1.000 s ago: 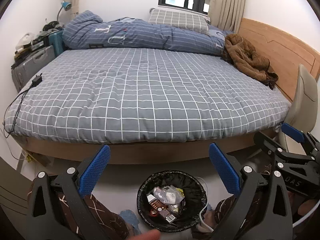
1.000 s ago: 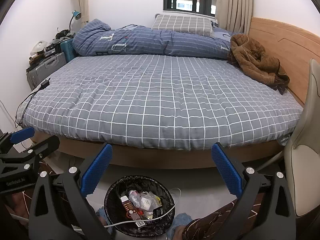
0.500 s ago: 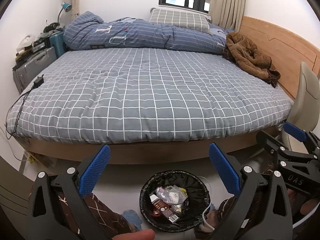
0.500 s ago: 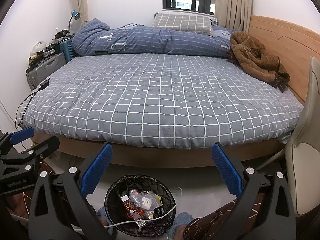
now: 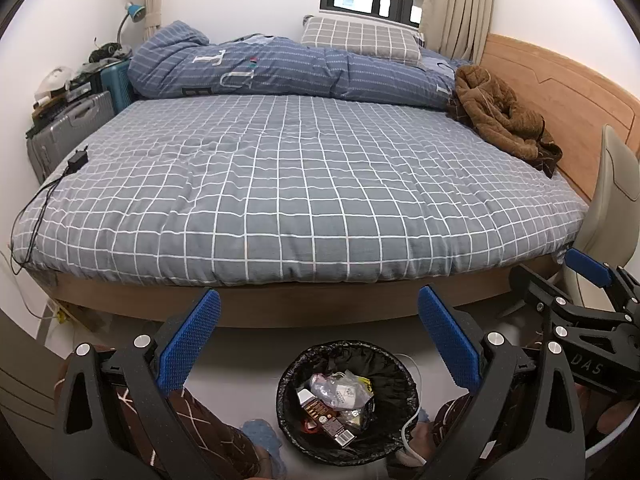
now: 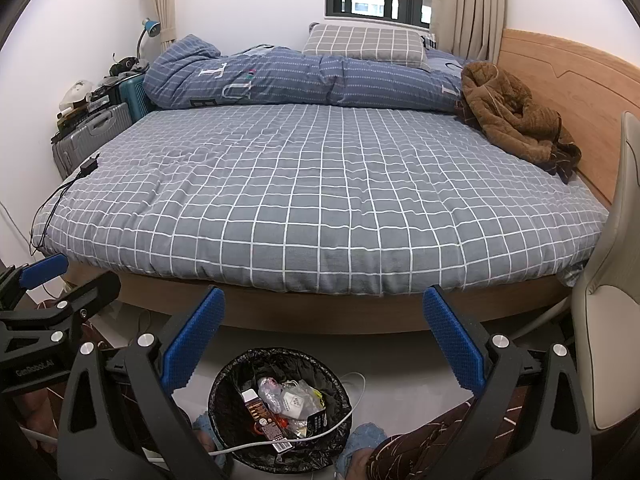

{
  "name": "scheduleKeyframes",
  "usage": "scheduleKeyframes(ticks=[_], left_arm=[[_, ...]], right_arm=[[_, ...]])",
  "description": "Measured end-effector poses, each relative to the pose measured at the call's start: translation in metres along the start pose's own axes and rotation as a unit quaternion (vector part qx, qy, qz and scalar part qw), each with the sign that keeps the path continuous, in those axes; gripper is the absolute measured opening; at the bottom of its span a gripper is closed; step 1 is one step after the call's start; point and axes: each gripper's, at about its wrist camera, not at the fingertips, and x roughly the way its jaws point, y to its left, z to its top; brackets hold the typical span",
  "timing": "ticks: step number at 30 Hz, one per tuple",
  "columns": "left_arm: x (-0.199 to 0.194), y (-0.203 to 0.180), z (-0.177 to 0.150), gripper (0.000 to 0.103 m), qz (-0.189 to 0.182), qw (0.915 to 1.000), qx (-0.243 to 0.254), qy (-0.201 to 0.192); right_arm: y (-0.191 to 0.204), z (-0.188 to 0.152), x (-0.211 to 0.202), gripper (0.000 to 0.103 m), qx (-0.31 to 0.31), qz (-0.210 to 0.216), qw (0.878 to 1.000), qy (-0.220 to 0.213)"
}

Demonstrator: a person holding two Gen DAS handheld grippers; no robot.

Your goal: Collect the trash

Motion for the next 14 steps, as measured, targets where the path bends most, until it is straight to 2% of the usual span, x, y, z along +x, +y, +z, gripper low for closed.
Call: scheduleKeyframes(ticks=[14], left_arm=[[0.0033, 0.0029, -0.0002, 0.097, -0.004, 0.9999, -0.006, 0.010]], right_arm=[[0.0015, -0.0038, 0.0046, 0.095, 0.000, 0.006, 1.000, 0.000]])
